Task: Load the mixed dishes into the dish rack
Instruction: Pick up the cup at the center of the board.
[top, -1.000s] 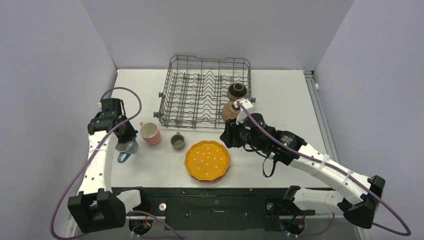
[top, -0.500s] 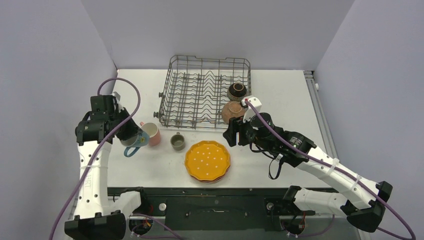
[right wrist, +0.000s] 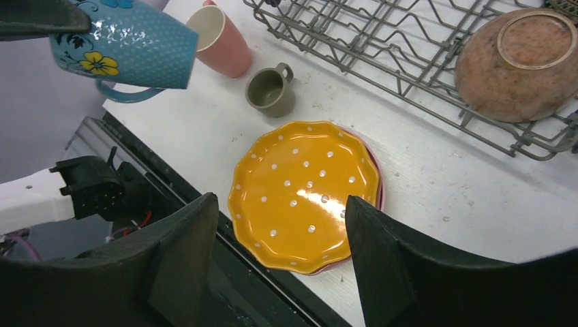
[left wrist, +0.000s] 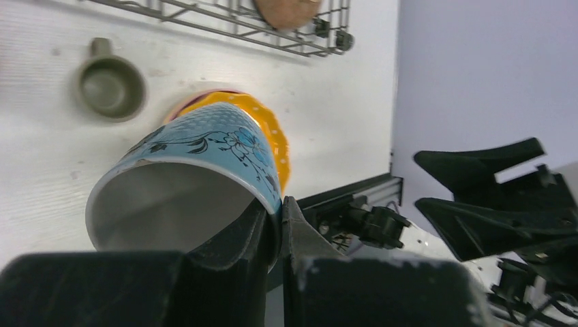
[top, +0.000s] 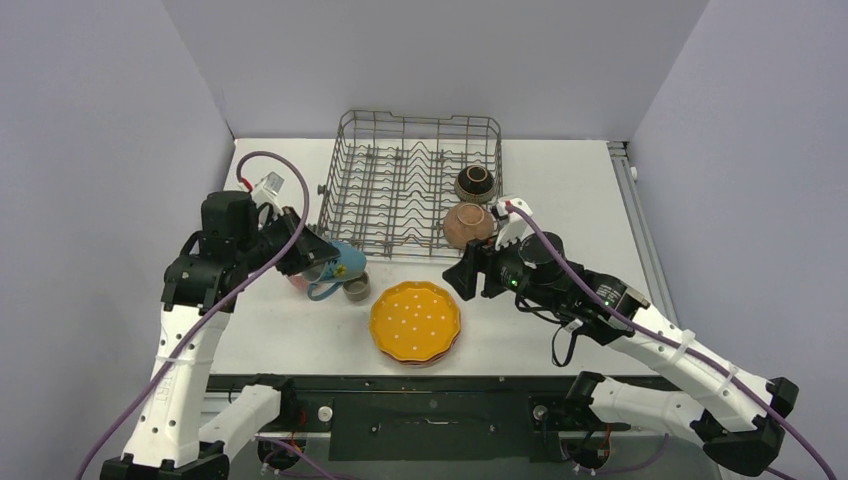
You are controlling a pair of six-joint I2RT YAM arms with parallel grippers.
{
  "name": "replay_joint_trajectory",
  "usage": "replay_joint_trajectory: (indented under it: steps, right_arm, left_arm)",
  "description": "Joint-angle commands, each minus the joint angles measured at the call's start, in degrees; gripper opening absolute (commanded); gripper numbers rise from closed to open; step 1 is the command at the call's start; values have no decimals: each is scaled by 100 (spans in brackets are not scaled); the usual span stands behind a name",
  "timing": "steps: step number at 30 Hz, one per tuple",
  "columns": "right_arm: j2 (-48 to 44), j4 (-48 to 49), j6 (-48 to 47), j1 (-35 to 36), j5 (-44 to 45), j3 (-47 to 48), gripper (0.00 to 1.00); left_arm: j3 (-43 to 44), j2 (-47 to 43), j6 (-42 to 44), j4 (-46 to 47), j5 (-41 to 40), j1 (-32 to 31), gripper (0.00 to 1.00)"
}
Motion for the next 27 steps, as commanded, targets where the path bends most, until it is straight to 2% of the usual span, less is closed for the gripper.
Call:
replay_joint_trajectory:
  steps: [1,7,12,22,27]
  right_arm:
    - [-271,689,352,37,-479,-414,64]
    - [-676,1303,620,36,-791,-989,64]
    - [-934,2126,885,33,-1299,-1480,62]
    - [-777,3636,1591,47,-1690,-1857,65]
    - [-513,4177,1625,46,-1770,-1934,68]
  left_arm:
    - [-285,-232,-871,1748,925,-312,0]
    - [-814,-466,-1841,3108,1207,-643,0]
    - [-1550,-702,-3236,4985,1263,-865,0]
    - [-1949,-700,-4340,6685,1153,-1259,0]
    - [-2178,-581,-4886,7448,1272,-1340,0]
